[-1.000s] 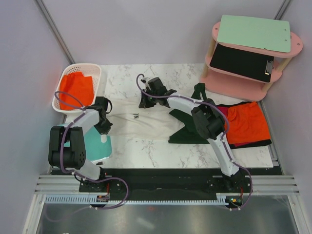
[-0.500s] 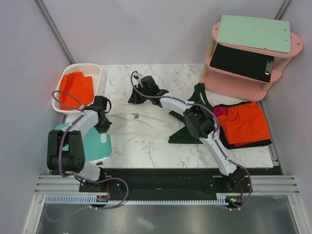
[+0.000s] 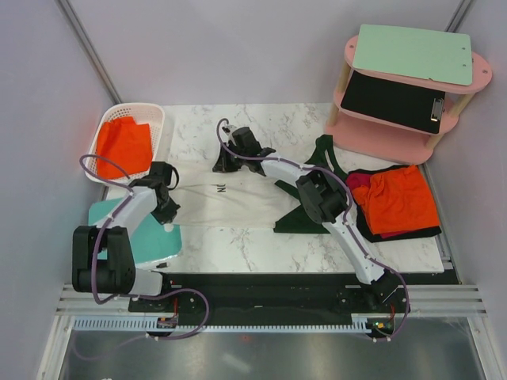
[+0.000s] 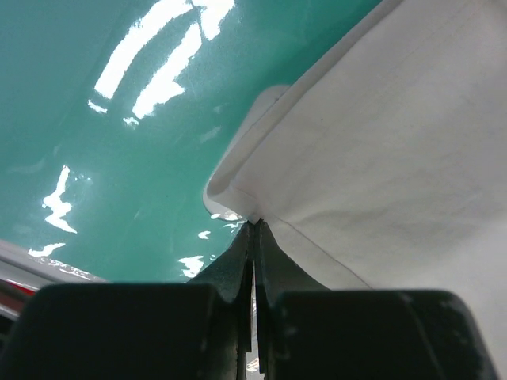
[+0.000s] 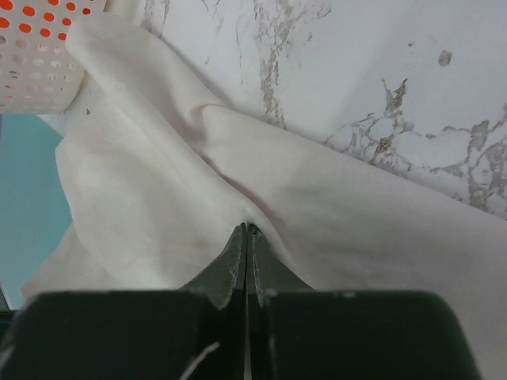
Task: Fold and stack the t-shirts
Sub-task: Fold the tshirt
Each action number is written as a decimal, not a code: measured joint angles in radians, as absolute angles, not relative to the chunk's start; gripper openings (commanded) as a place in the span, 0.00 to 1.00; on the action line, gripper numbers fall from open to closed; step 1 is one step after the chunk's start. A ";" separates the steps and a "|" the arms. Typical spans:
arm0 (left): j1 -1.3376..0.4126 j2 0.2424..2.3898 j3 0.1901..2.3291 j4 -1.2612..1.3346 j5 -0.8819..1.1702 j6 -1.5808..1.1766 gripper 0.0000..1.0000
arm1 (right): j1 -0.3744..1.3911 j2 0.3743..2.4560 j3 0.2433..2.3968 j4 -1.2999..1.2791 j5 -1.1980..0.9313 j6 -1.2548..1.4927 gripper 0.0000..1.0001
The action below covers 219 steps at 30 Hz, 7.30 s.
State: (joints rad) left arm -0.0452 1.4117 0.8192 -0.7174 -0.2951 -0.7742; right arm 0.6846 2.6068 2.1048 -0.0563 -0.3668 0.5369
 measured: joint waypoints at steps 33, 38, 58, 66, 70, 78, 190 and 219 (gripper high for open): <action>-0.104 1.132 0.793 -0.958 -0.226 -0.888 0.88 | 0.630 2.373 1.819 -0.045 -0.349 0.469 0.00; -0.103 1.274 0.947 -0.890 -0.237 -0.841 0.02 | 0.588 2.131 1.674 -0.086 -0.259 0.412 0.00; -0.109 2.097 1.582 -0.861 -0.262 -0.657 0.02 | 0.242 2.020 1.441 -0.353 0.052 0.344 0.00; -0.111 2.202 1.739 -0.945 -0.303 -0.646 0.02 | 0.245 2.151 1.567 -0.367 0.081 0.335 0.00; -0.112 2.284 1.876 -1.007 -0.325 -0.641 0.02 | 0.245 2.235 1.691 -0.369 0.095 0.331 0.00; -0.110 2.374 2.037 -1.068 -0.356 -0.636 0.02 | 0.245 2.361 1.887 -0.378 0.100 0.313 0.00; -0.727 2.236 1.801 -0.728 -0.214 -0.538 0.81 | 0.198 2.082 1.287 0.331 -0.480 0.796 0.50; -0.713 2.244 1.802 -0.726 -0.200 -0.538 0.80 | 0.071 1.902 1.097 0.023 -0.538 0.659 0.46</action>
State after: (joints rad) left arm -0.7128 2.2440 1.8019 -0.7258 -0.2005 -0.5381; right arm 0.0708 1.9022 1.0969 0.0235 -0.5381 0.6586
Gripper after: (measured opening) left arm 0.804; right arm 0.512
